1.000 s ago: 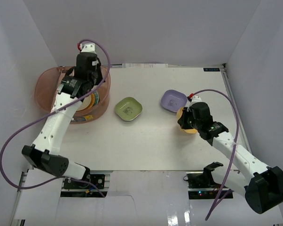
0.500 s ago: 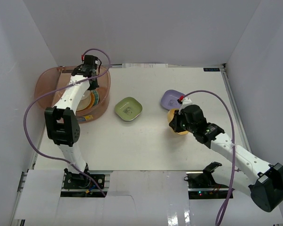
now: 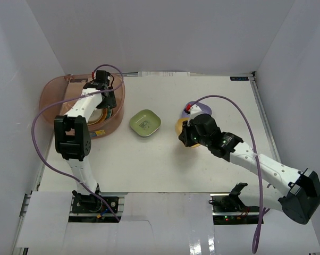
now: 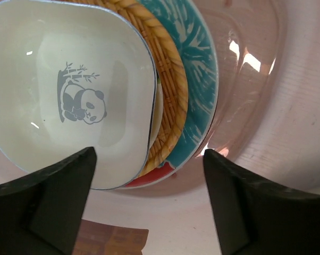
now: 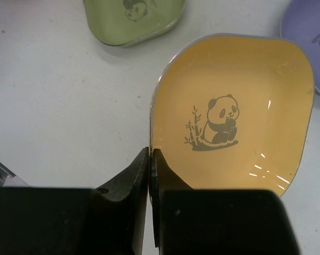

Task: Place the plates into the plastic bin on the countertop

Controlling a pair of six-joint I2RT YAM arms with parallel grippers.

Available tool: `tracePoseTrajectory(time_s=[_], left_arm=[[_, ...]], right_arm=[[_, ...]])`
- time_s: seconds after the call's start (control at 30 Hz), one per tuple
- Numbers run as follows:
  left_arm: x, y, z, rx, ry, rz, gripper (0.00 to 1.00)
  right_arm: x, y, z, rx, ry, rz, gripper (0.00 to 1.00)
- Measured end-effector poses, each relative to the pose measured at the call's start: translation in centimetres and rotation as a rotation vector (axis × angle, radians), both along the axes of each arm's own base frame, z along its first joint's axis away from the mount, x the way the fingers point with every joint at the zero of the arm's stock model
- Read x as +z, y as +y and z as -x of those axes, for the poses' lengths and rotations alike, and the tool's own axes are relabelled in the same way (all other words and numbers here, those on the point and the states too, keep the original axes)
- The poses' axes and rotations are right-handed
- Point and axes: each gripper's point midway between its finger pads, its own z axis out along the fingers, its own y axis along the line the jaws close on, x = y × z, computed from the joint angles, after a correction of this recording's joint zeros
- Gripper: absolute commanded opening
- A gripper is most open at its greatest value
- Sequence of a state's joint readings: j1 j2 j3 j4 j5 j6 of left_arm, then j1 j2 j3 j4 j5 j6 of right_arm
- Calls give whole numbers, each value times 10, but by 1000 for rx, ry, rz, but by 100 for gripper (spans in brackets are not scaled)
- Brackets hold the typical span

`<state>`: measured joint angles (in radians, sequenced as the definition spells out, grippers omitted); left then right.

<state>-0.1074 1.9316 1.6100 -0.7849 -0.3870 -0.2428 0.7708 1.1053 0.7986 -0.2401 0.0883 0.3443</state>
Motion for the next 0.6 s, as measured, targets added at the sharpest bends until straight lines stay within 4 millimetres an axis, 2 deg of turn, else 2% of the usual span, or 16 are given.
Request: tracePoseTrajectory(time_s=[0.1,0.17,0.2,0.27,0.33,0.43,0.47,0.5,0.53,0.6], left_arm=[[6,-4,0,1,-28,27,98],[20,-7,3,1,-65,53,98],[32,-10,4,-2,-101,74,98],[66,-17,9,-11,-204,130,98],[113,-26,19,-30,-344,198,98],[191,-41,46,-87,-590,322,98],[212,-47,58,-115,-649,365,98],[230,-54,69,-145,-706,408,94],[242,-63,78,-183,-742,458,92],[249,-80,92,-256,-756,541,91]], right_arm=[[16,20,-2,44,-36,1,8],[30,35,-5,73,-62,4,8],[37,43,-8,87,-78,4,8],[52,60,-14,114,-107,5,8],[68,78,-23,141,-141,6,8],[95,112,-37,192,-211,0,8],[103,123,-40,213,-236,-1,8],[111,134,-43,237,-261,3,8],[117,145,-45,264,-290,8,8],[123,162,-47,315,-336,33,8]])
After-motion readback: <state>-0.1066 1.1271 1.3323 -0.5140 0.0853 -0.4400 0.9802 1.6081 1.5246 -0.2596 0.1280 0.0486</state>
